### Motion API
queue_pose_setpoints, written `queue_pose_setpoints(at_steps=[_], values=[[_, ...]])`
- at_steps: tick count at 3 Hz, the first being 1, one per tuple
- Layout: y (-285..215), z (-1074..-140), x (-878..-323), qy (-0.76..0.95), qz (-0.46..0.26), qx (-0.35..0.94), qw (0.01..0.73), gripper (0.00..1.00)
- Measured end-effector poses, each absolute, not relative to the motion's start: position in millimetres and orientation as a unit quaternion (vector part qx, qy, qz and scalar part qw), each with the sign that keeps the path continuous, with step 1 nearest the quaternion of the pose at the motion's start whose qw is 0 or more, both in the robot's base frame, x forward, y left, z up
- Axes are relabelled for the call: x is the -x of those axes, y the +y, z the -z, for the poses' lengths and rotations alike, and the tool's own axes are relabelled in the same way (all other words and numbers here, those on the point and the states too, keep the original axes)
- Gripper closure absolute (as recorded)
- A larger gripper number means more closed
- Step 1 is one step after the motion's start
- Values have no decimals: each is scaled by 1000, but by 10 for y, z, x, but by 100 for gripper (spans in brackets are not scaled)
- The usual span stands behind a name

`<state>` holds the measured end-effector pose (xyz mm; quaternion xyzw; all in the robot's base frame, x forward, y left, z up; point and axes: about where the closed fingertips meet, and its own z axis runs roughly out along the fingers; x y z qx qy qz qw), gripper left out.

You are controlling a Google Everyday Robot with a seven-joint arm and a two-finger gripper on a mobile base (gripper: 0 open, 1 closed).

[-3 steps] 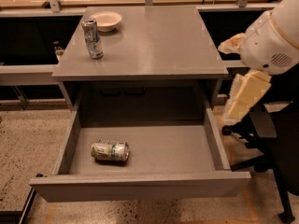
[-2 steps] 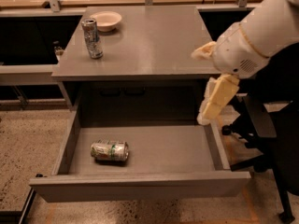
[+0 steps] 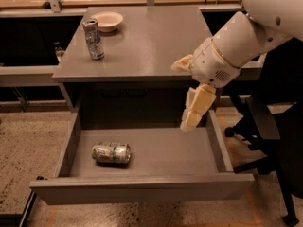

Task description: Pick 7up can from top drawer and place on counter

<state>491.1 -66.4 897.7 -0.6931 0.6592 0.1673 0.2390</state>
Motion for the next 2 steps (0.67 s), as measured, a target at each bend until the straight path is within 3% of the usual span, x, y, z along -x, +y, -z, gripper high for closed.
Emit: queue_pose_setpoints(at_steps=[2], values=[[-130, -8436, -4969, 645, -240, 678, 260, 0]])
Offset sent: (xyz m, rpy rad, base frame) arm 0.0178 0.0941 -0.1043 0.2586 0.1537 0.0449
